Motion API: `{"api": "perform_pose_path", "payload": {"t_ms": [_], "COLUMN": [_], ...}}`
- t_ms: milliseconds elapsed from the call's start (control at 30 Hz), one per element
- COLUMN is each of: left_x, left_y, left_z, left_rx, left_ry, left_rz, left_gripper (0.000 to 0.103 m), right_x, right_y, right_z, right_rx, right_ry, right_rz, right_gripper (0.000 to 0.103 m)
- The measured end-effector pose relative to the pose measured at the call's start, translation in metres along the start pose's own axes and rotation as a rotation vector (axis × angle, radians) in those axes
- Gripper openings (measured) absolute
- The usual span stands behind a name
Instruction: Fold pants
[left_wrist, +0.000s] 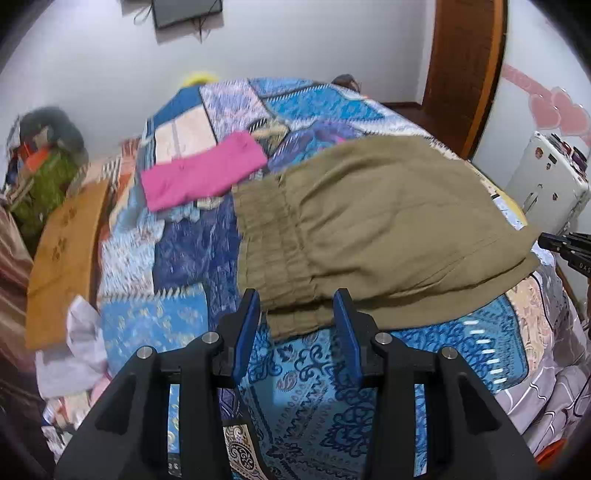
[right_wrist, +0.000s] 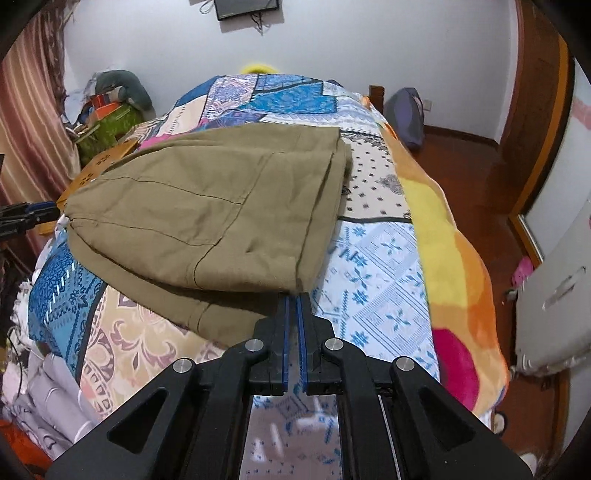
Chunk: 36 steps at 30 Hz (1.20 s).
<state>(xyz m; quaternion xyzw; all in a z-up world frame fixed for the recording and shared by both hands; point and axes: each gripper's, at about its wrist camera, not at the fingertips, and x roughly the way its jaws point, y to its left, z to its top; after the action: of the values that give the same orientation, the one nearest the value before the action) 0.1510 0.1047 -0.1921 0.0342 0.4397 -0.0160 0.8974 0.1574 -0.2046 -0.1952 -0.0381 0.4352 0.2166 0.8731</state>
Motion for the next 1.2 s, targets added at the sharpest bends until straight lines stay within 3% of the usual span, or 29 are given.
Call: {"api": "perform_pose_path", "payload": {"t_ms": [33,133,200,300,433,567,733,833,1033,1200], "left_x": [-0.004,-0.012,-0.012,-0.007,0.007,0.021,0.035,0.041,0.038,0.034], "left_y": [-0.003,-0.015,-0.026,-0.042,-0.058,-0.073,-0.090,-0.094,-0.080,-0.081], "left_z": [0.003,0.011,0.015,0.016,0.014,0.011,0.011,0.016,0.034,0.042], "left_rx": [0.015,0.055,0.097,0.166,0.231,0.307,0.393,0.397,0.317,0.306], "left_ry": [-0.015,-0.039,-0.044,-0.054,-0.011,0.047,0.065,0.077,0.084,0.076], "left_rz": [0.000,-0.005,-0.004,0.012,-0.026,-0.037,-0.020,-0.018,-0.086,-0.096], "left_gripper": [0.042,0.044,0.055,0.065,0.065,0.065,0.067,0.067,0.067,0.067], "right_x": [-0.003,-0.019,-0.029,-0.033,-0.027,-0.010,0.013,0.025,0.041,0.046], "right_y": [0.000,0.008,0.017,0.031,0.051,0.073,0.095,0.107,0.129,0.139], "right_z": [0.000,0.001,0.005,0.014,0.021,0.024,0.025,0.025,0.025,0.028], "right_rx": [-0.002,-0.041,-0.085,-0.118,-0.137,-0.174,-0.195,-0.213,-0.280,-0.340], "right_ry": [-0.004,-0.048,-0.090,-0.111,-0.120,-0.110,-0.071,-0.046,-0.023,-0.071], "right_rz": [0.004,-0.027,-0.035,-0.005,0.060,0.120,0.184,0.216,0.220,0.148], "right_gripper": [0.007,0.033,0.042,0.043,0.050,0.051,0.051,0.051,0.051,0.051]}}
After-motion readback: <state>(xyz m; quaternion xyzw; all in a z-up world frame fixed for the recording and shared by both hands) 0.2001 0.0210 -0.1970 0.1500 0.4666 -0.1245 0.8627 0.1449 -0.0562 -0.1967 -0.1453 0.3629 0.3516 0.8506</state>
